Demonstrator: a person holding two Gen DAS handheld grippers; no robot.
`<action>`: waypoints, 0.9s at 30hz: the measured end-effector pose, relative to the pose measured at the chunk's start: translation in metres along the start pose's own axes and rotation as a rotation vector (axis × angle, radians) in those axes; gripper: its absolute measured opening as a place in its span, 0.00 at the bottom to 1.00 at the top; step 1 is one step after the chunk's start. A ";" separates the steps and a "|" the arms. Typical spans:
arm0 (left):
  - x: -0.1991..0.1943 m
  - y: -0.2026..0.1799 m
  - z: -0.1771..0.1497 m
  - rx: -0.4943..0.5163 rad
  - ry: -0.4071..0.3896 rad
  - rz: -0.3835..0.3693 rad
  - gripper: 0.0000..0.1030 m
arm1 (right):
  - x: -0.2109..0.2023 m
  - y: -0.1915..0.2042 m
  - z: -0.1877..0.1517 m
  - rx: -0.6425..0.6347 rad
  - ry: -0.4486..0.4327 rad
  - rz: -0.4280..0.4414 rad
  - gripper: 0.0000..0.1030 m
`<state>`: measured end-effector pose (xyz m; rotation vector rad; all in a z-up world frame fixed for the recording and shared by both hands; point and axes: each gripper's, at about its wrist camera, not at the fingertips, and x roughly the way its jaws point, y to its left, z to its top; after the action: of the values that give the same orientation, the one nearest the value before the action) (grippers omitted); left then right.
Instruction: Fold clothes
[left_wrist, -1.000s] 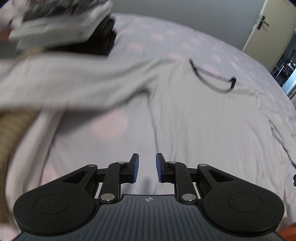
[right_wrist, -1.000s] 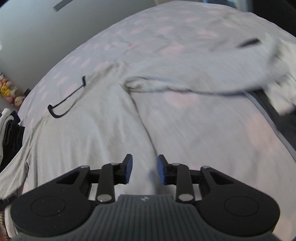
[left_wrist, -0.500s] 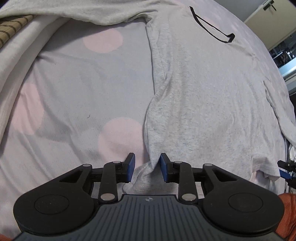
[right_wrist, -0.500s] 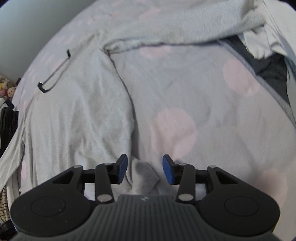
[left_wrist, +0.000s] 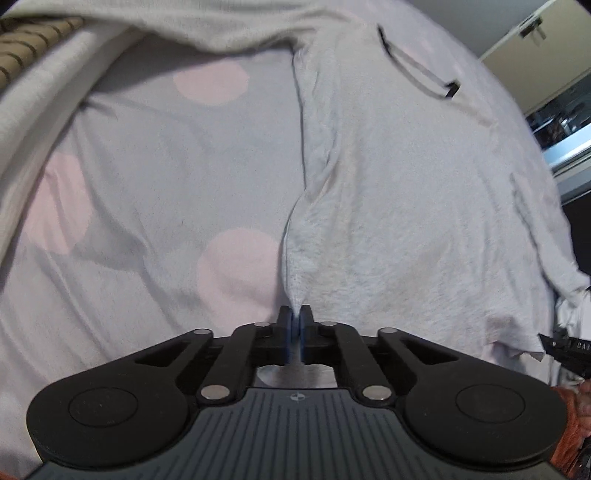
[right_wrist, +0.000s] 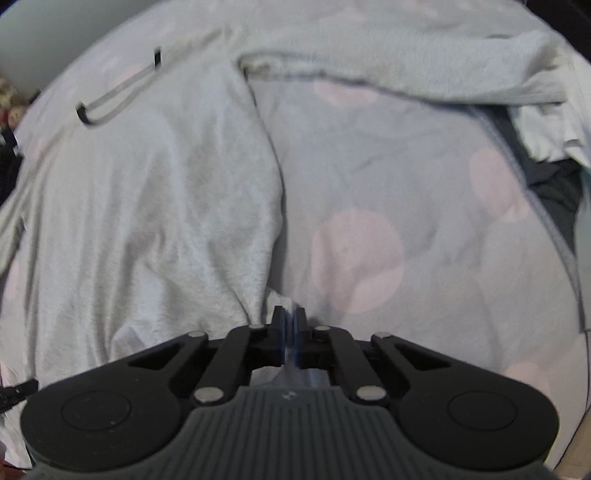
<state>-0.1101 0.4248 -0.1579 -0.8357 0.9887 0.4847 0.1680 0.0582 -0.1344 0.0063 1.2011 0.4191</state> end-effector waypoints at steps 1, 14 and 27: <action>-0.008 0.001 0.000 -0.007 -0.037 -0.017 0.03 | -0.009 -0.005 0.000 0.013 -0.026 0.012 0.04; -0.033 0.041 0.000 -0.219 -0.019 -0.019 0.03 | -0.089 -0.024 0.003 0.080 -0.166 0.098 0.04; -0.015 0.024 0.002 -0.142 -0.011 0.144 0.10 | -0.056 -0.035 0.011 0.041 -0.085 0.019 0.13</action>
<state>-0.1335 0.4410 -0.1533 -0.8913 1.0176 0.6887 0.1720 0.0099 -0.0879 0.0699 1.1266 0.4073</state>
